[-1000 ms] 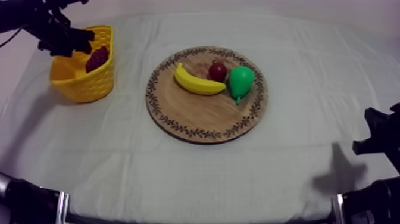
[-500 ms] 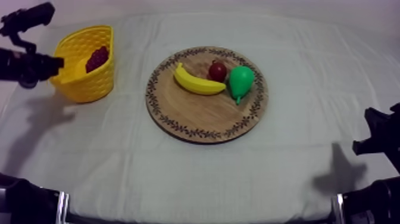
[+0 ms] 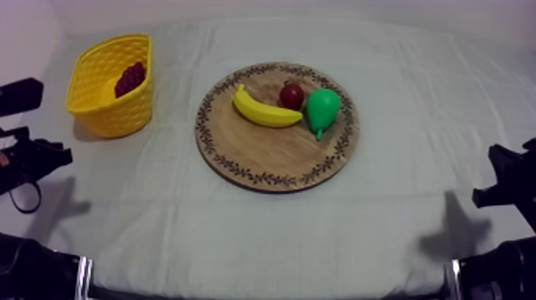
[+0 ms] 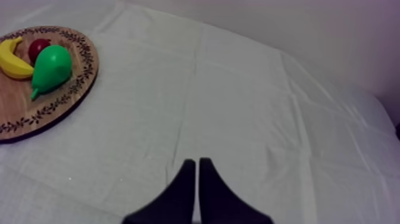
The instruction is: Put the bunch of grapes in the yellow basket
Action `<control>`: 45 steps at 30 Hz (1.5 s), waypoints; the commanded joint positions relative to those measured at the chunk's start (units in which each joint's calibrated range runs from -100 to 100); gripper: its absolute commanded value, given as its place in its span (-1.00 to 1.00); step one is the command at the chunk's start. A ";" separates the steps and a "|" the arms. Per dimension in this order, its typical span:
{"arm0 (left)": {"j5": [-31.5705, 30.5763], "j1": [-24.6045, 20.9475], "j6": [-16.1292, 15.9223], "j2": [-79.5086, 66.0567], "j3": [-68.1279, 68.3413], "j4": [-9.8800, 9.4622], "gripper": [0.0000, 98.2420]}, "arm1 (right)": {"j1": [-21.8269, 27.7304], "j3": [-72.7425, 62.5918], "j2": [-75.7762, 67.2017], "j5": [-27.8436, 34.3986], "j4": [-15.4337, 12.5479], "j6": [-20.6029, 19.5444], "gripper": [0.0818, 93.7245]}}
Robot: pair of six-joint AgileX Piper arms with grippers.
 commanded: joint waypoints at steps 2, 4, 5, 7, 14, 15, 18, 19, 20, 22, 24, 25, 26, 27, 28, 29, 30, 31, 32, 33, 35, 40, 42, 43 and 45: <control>0.42 -0.06 -0.09 -10.97 4.34 0.20 -0.99 | 0.00 -0.01 0.02 -0.05 -0.01 0.00 -0.99; 0.61 -0.09 -0.76 -14.40 6.10 0.62 -1.00 | 0.00 -0.01 0.02 -0.05 -0.01 0.00 -0.99; 0.66 -0.09 -1.22 -16.05 7.06 0.94 -1.00 | 0.00 -0.01 0.02 -0.05 -0.01 0.00 -0.99; 0.92 -0.10 -2.27 -19.42 8.85 1.50 -1.00 | 0.00 -0.01 0.02 -0.05 -0.01 0.00 -0.99; 4.06 0.10 -4.68 -30.26 9.83 2.11 -1.00 | 0.00 -0.01 0.02 -0.05 -0.01 -0.02 -0.99; 4.17 -0.01 -4.48 -31.42 9.88 2.10 -1.00 | 0.00 -0.01 0.02 -0.05 -0.01 -0.01 -0.99; 4.15 -0.33 -1.72 -34.44 10.08 1.81 -1.00 | 0.00 -0.01 0.02 -0.05 -0.01 -0.03 -0.99; 4.09 -0.39 -0.09 -35.38 10.15 1.56 -1.00 | 0.00 -0.01 0.02 -0.05 -0.01 -0.02 -0.99; 3.81 -0.44 1.89 -36.30 10.30 0.95 -1.00 | 0.00 -0.01 0.02 -0.05 -0.01 -0.01 -0.99; 3.02 -0.43 4.75 -37.97 10.74 -0.05 -1.00 | 0.00 -0.01 0.02 -0.05 -0.01 0.00 -0.99; 2.49 -0.14 5.88 -39.21 11.02 -0.57 -1.00 | 0.00 -0.01 0.02 -0.05 -0.01 0.00 -0.99; 2.30 0.02 6.10 -39.76 11.11 -0.72 -1.00 | 0.00 -0.01 0.02 -0.05 -0.01 0.00 -0.99; 2.09 0.15 6.23 -40.27 11.24 -0.82 -1.00 | 0.00 -0.01 0.02 -0.05 -0.01 0.00 -0.99; 1.92 0.27 6.29 -40.62 11.33 -0.89 -1.00 | 0.00 -0.01 0.02 -0.05 -0.01 0.00 -0.99; 1.80 0.37 6.29 -40.87 11.40 -0.94 -1.00 | 0.00 -0.01 0.02 -0.05 -0.01 0.00 -0.99; 1.71 0.47 6.28 -41.05 11.44 -0.98 -1.00 | 0.00 -0.01 0.02 -0.05 -0.01 -0.01 -0.99; 1.66 0.53 6.27 -41.17 11.47 -1.00 -1.00 | 0.00 -0.01 0.02 -0.05 -0.01 -0.02 -0.99; 1.61 0.58 6.26 -41.25 11.50 -1.02 -1.00 | 0.00 -0.01 0.02 -0.05 -0.01 -0.01 -0.99; 1.59 0.61 6.26 -41.31 11.51 -1.03 -1.00 | 0.00 -0.01 0.02 -0.05 -0.01 0.01 -0.99; 1.57 0.65 6.24 -41.36 11.52 -1.06 -1.00 | 0.00 -0.01 0.02 -0.05 -0.01 0.01 -0.99; 1.54 0.77 6.21 -41.41 11.54 -1.08 -1.00 | 0.00 -0.01 0.02 -0.05 -0.01 -0.02 -0.99; 1.52 0.88 6.17 -41.45 11.55 -1.11 -1.00 | 0.00 -0.01 0.02 -0.05 -0.01 -0.01 -0.99; 1.52 0.89 6.16 -41.45 11.55 -1.11 -1.00 | 0.00 -0.01 0.02 -0.05 -0.01 0.00 -0.99; 1.52 0.89 6.16 -41.45 11.55 -1.11 -1.00 | 0.00 -0.01 0.02 -0.05 -0.01 0.00 -0.99; 1.52 0.90 6.15 -41.45 11.55 -1.11 -1.00 | 0.00 -0.01 0.02 -0.05 -0.01 0.00 -0.99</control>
